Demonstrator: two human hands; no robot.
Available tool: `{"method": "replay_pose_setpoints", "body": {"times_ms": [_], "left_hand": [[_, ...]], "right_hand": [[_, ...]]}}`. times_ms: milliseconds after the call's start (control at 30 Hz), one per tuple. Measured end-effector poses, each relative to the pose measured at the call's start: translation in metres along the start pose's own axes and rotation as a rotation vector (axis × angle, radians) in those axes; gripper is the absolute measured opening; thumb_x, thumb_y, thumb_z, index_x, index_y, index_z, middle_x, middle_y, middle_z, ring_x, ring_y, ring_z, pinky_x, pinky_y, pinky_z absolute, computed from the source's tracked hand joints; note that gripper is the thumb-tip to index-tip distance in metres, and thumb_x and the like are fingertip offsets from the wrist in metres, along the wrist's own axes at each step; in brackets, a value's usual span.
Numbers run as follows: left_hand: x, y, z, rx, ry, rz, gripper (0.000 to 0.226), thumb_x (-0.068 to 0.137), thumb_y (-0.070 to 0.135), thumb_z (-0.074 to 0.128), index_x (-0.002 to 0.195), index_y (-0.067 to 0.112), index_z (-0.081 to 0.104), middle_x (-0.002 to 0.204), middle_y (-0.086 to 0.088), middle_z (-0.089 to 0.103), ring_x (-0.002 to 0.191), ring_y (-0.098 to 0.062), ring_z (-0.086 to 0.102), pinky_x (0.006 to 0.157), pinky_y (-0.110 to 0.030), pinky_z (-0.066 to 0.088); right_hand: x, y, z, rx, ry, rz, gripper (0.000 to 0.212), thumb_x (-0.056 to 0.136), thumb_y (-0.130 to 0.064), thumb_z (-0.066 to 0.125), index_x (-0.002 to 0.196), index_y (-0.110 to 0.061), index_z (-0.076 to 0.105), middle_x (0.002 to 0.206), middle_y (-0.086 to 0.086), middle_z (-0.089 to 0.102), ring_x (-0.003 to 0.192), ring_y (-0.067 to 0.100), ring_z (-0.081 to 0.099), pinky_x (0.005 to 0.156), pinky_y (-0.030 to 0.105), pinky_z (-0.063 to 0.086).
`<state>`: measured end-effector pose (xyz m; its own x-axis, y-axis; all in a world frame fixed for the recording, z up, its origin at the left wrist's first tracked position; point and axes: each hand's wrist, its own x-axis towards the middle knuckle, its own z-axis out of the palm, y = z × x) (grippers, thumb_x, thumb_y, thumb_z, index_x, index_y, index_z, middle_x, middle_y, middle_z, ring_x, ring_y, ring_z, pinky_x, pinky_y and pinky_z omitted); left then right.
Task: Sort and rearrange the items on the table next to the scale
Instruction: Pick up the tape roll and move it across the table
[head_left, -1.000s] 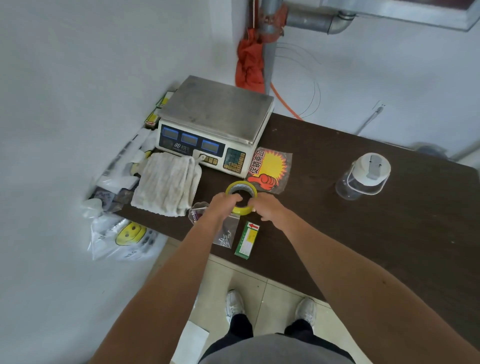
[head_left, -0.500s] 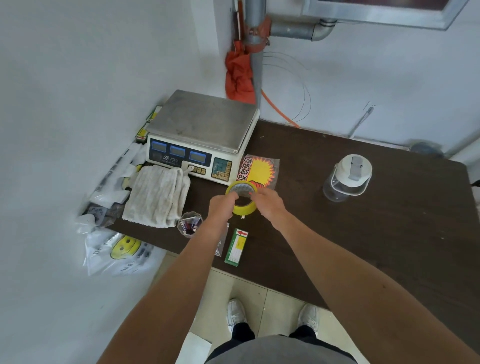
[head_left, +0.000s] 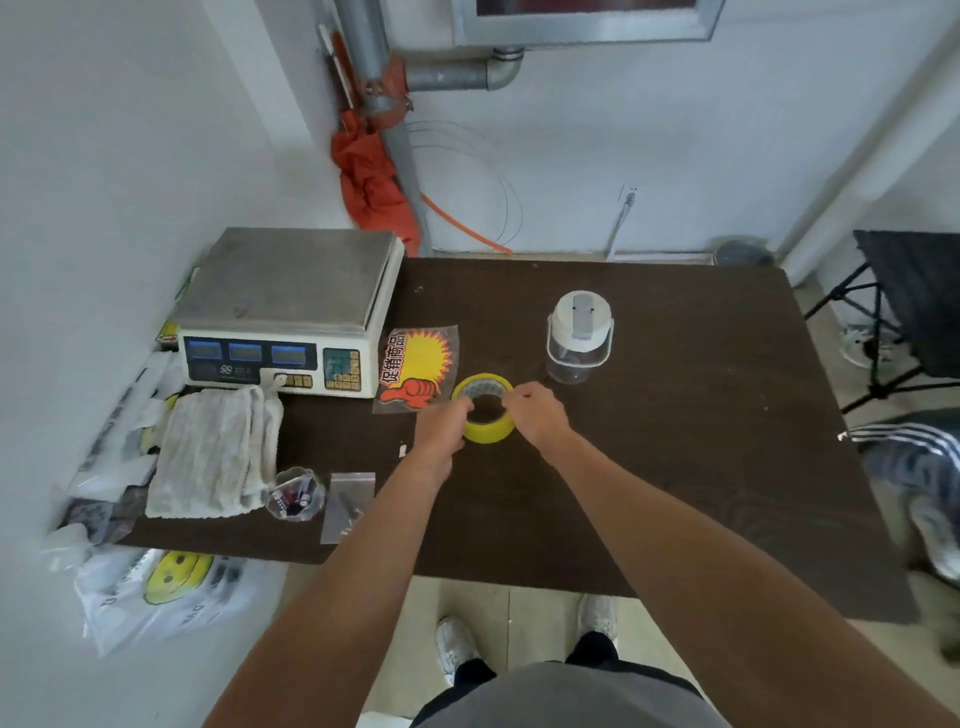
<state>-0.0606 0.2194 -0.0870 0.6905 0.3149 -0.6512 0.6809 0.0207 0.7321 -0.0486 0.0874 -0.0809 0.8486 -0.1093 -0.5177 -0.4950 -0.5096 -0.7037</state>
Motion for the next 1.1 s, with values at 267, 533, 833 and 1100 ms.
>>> {"method": "replay_pose_setpoints", "body": {"times_ms": [267,533,833,1100], "left_hand": [[-0.014,-0.003,0.058,0.11,-0.09,0.01,0.009,0.091,0.022,0.063,0.087,0.015,0.063,0.102,-0.007,0.062,0.096,-0.02,0.059,0.092,-0.041,0.054],[-0.024,-0.007,0.111,0.203,-0.164,-0.002,0.035,0.091,0.025,0.064,0.12,0.006,0.06,0.117,-0.009,0.061,0.106,-0.022,0.06,0.096,-0.042,0.055],[-0.04,-0.007,0.167,0.305,-0.228,0.018,0.04,0.088,0.028,0.066,0.121,0.007,0.06,0.121,-0.01,0.061,0.108,-0.022,0.062,0.093,-0.039,0.058],[-0.05,-0.006,0.21,0.354,-0.267,0.033,0.036,0.088,0.028,0.065,0.117,0.007,0.064,0.12,-0.01,0.064,0.109,-0.021,0.063,0.089,-0.037,0.059]], "right_hand": [[0.004,0.038,-0.05,0.032,0.075,0.075,0.034,0.096,-0.036,0.053,0.118,-0.012,0.063,0.118,0.009,0.065,0.113,0.031,0.058,0.097,0.04,0.048],[0.01,0.069,-0.093,0.045,0.134,0.122,0.042,0.095,-0.037,0.05,0.129,-0.014,0.059,0.124,0.008,0.063,0.11,0.026,0.057,0.092,0.036,0.047],[0.017,0.101,-0.137,0.111,0.231,0.195,0.044,0.097,-0.035,0.049,0.136,-0.015,0.054,0.13,0.009,0.06,0.118,0.029,0.056,0.09,0.034,0.045],[0.026,0.126,-0.171,0.138,0.288,0.221,0.04,0.096,-0.032,0.048,0.132,-0.016,0.056,0.128,0.008,0.061,0.117,0.028,0.056,0.09,0.035,0.046]]}}
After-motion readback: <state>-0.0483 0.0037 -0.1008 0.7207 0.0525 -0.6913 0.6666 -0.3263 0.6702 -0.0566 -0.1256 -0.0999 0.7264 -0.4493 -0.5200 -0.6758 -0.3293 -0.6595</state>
